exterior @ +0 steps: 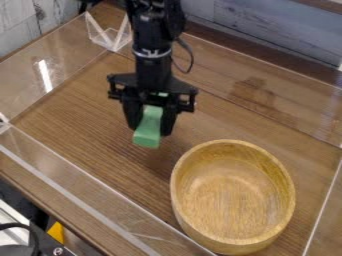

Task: Put the green block in the brown bowl

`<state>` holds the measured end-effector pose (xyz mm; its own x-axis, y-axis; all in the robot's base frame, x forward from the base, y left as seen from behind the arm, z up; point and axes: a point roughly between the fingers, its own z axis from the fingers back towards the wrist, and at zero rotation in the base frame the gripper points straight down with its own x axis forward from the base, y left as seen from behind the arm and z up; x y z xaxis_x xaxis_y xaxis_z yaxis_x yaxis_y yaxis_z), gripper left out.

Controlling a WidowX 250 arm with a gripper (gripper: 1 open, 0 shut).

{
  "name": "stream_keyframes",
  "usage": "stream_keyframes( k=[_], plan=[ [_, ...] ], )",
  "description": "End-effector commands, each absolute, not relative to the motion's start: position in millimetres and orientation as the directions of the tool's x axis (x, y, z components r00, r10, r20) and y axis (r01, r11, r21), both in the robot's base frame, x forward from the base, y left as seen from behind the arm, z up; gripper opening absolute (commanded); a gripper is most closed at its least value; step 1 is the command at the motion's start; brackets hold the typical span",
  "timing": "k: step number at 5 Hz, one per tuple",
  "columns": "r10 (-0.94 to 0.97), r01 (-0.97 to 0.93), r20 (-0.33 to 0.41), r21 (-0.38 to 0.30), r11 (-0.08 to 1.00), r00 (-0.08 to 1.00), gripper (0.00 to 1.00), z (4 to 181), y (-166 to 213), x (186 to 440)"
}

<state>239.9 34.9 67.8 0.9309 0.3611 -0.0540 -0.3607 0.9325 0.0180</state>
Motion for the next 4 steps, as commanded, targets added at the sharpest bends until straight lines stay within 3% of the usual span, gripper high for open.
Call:
stream_keyframes(
  k=[1,2,4],
  plan=[
    [0.359,-0.359,0.023,-0.010,0.933,0.933,0.00,101.0,38,256],
    [0.339,-0.337,0.075,-0.033,0.941,0.938,0.00,121.3,44,275],
    [0.288,-0.286,0.109,-0.033,0.958,0.952,0.00,128.7,61,291]
  ],
)
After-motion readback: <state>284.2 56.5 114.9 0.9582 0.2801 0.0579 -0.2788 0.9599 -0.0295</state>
